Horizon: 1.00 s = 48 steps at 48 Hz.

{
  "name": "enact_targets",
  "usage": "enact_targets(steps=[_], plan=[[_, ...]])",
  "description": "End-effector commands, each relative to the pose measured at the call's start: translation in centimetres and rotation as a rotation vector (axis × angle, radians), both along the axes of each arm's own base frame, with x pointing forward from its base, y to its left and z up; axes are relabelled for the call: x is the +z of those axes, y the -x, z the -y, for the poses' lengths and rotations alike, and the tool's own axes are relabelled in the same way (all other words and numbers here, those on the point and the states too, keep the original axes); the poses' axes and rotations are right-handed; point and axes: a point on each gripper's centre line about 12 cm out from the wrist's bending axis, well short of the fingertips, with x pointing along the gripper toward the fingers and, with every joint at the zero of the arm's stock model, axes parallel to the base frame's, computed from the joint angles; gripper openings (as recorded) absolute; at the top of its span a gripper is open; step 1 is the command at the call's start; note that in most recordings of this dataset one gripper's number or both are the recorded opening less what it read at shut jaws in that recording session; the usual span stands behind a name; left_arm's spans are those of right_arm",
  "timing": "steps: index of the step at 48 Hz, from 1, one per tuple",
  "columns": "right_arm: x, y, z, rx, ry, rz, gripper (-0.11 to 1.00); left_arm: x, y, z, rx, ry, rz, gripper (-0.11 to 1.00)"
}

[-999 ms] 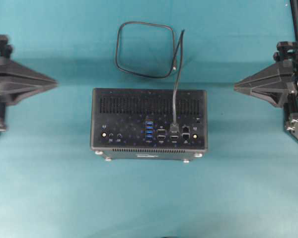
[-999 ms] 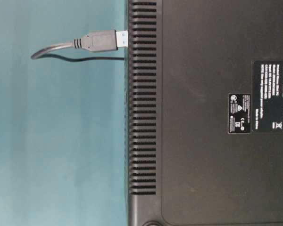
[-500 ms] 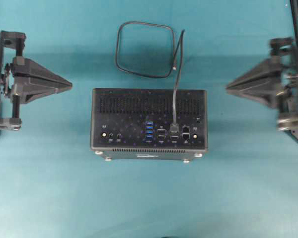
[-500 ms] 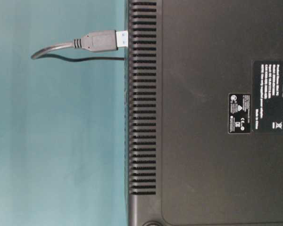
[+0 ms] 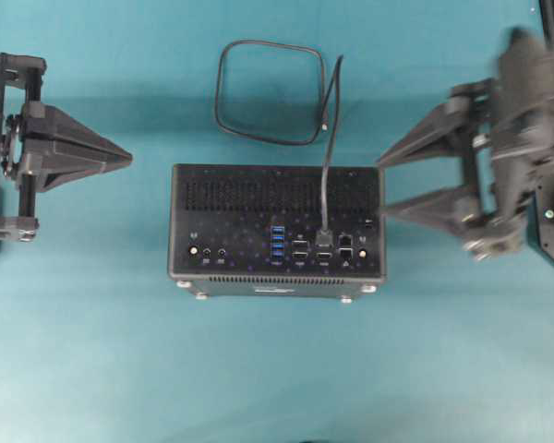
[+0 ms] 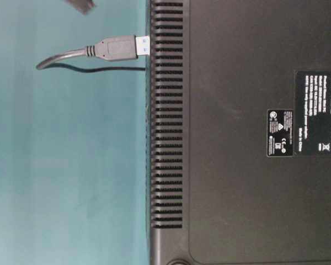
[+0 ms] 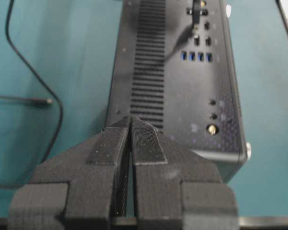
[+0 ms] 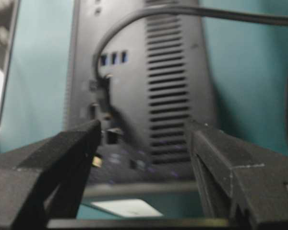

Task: Insert the USB into the PC box with both arms.
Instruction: 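Move the right gripper over the protruding grey USB plug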

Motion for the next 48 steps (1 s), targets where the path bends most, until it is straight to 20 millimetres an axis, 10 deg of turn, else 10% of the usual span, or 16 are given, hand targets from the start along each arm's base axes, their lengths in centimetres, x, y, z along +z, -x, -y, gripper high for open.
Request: enact_targets(steps=[1, 48], plan=[[2.1, -1.3, -0.7, 0.02, -0.008, -0.027, 0.78, 0.8, 0.0, 0.0, 0.0, -0.005, 0.006, 0.0], [1.4, -7.2, -2.6, 0.085, 0.041, -0.334, 0.77, -0.4, 0.2, 0.7, -0.044, -0.044, -0.037, 0.0]])
